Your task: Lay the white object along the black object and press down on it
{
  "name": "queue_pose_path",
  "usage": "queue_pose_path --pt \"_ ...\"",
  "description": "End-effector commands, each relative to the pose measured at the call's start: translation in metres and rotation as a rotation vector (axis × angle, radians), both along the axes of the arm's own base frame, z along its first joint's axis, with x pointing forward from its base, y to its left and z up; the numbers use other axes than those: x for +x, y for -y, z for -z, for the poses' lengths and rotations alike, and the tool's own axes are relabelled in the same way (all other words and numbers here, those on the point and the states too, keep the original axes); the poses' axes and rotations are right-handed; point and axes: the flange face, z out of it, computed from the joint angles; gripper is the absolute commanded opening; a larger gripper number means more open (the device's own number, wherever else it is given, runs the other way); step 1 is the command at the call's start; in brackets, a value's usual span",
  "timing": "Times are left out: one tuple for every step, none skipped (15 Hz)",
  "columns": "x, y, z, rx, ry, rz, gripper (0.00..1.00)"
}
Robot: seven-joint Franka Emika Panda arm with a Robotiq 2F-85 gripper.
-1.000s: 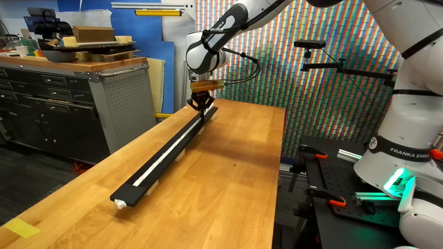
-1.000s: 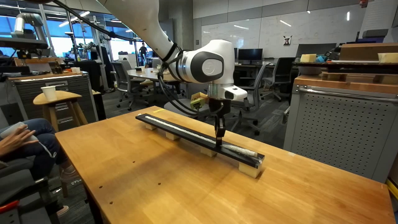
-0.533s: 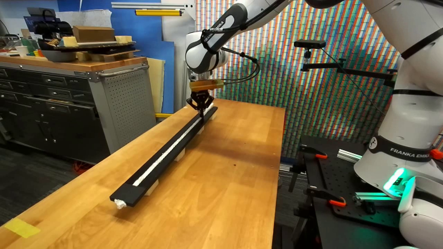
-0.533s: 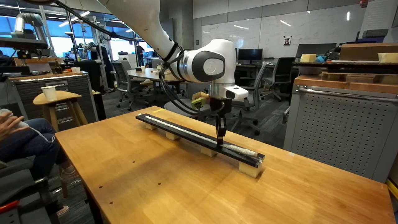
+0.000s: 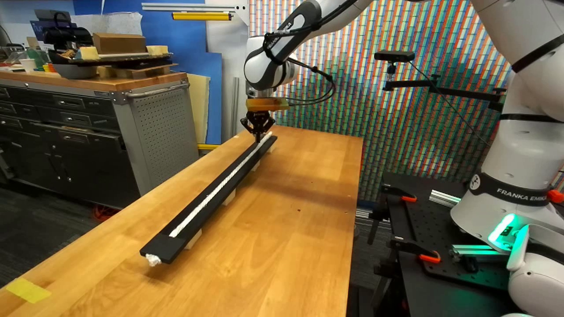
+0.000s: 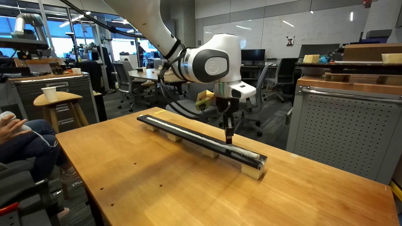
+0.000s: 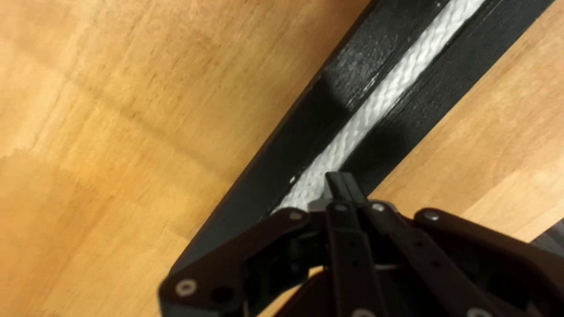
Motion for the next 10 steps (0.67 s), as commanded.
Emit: queue_pose_path --pt "-0.008 0.01 -0.008 0.022 0.022 0.037 0.0" --pt "-0.007 0.01 -0.005 0.024 0.015 0.037 0.0" --pt "-0.005 0.01 -0.002 0.025 0.008 0.038 0.0" --pt "-0.003 0.009 0.0 0.025 0.002 0.038 0.0" --pt "-0.001 0.008 0.004 0.027 -0.002 0.035 0.0" --pt "0.002 0.007 0.008 0.029 -0.01 0.036 0.0" --pt "0.005 0.007 0.014 0.035 -0.025 0.037 0.0" --pt "0.007 0.007 0.021 0.039 -0.045 0.039 0.0" --pt "0.008 0.008 0.026 0.041 -0.062 0.041 0.0" --pt "0.009 0.008 0.031 0.047 -0.076 0.042 0.0"
